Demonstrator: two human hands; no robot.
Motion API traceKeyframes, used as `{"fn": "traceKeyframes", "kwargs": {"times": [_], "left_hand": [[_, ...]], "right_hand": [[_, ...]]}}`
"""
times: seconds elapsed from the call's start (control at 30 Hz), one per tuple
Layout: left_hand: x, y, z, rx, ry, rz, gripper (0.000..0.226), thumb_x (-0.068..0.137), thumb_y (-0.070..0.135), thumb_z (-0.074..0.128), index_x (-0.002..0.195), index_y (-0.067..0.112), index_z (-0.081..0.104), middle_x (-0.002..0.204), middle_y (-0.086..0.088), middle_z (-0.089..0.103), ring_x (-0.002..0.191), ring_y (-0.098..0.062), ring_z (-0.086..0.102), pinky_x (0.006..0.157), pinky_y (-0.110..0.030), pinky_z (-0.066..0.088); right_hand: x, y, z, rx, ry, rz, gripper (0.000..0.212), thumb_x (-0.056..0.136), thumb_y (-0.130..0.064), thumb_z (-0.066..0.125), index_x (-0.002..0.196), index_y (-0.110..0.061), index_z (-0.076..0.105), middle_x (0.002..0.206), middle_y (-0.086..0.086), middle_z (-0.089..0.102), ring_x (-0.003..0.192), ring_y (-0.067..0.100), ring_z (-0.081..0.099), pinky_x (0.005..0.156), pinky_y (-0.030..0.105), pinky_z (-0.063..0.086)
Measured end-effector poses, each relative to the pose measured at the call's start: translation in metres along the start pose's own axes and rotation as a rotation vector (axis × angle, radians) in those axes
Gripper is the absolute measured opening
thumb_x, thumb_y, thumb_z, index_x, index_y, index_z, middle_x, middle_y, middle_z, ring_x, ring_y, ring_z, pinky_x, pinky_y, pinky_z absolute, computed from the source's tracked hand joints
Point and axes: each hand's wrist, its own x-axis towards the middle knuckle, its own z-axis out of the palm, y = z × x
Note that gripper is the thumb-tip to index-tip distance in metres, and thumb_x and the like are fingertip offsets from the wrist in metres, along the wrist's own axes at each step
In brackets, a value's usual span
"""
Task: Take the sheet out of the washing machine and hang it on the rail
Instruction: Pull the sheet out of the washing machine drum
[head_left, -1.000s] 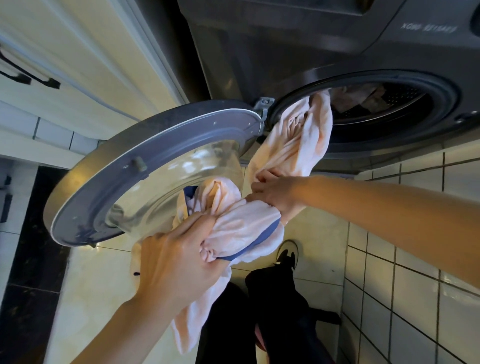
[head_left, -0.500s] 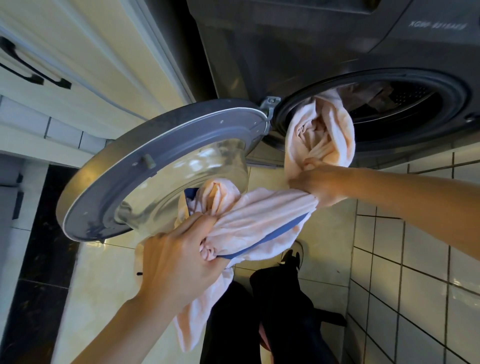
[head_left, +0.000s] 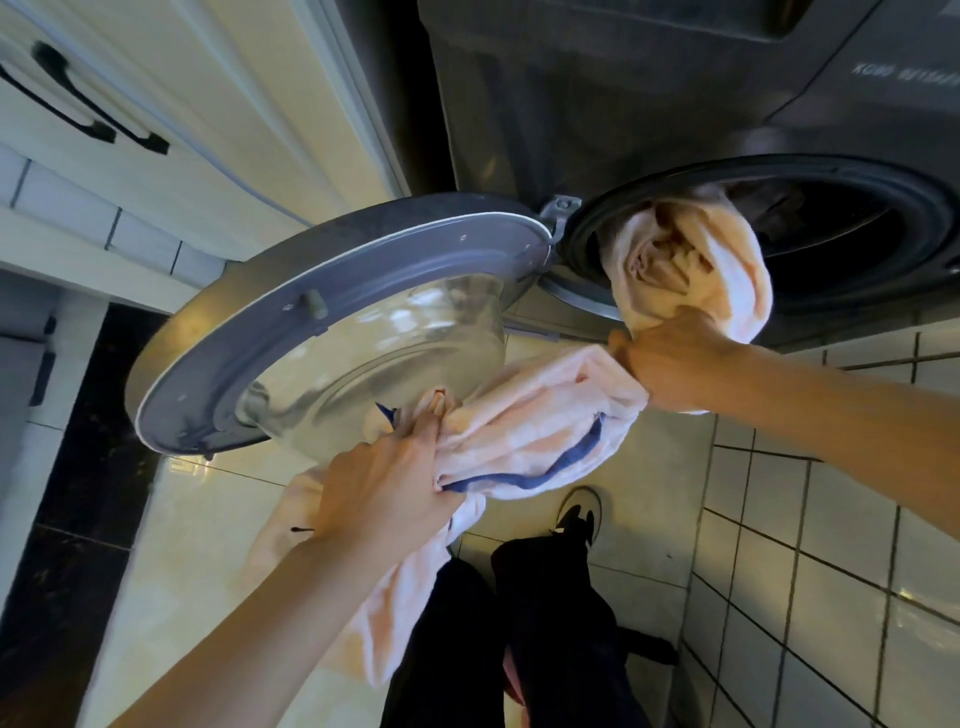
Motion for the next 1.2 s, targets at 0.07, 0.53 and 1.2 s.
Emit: {"fn": "traceKeyframes", "kwargs": {"times": [0.07,0.53,1.2], "left_hand": [[0.003,-0.002,0.005,0.000,-0.037,-0.044,0.057,0.080,0.055,0.052,0.128,0.028,0.038,0.104,0.003,0.062,0.086,-0.032,0.062,0.062,-0.033,0.043],[0.009,-0.034,0.018,-0.319,-0.265,-0.281,0.029,0.074,0.054,0.062,0.093,0.033,0.054,0.078,0.011,0.060,0.077,-0.018,0.061,0.071,-0.031,0.051],[0.022,0.002,0.029,-0.425,-0.226,-0.384,0.041,0.076,0.061,0.056,0.085,0.021,0.055,0.076,0.002,0.062,0.072,-0.021,0.061,0.067,-0.033,0.052]], "right_hand": [[-0.008,-0.003,-0.015,0.023,0.004,0.040,0.035,0.089,-0.034,0.043,0.117,-0.014,0.038,0.087,-0.003,0.053,0.084,0.023,0.055,0.077,0.037,0.047],[-0.056,-0.044,0.012,-0.072,0.547,-0.205,0.079,0.081,-0.003,0.033,0.144,-0.050,0.022,0.095,0.018,0.057,0.057,0.033,0.057,0.064,0.046,0.050],[-0.036,-0.092,-0.057,0.395,0.519,0.364,0.077,0.056,-0.003,0.070,0.121,-0.010,0.030,0.083,0.014,0.064,0.064,0.043,0.060,0.064,0.037,0.039]]}}
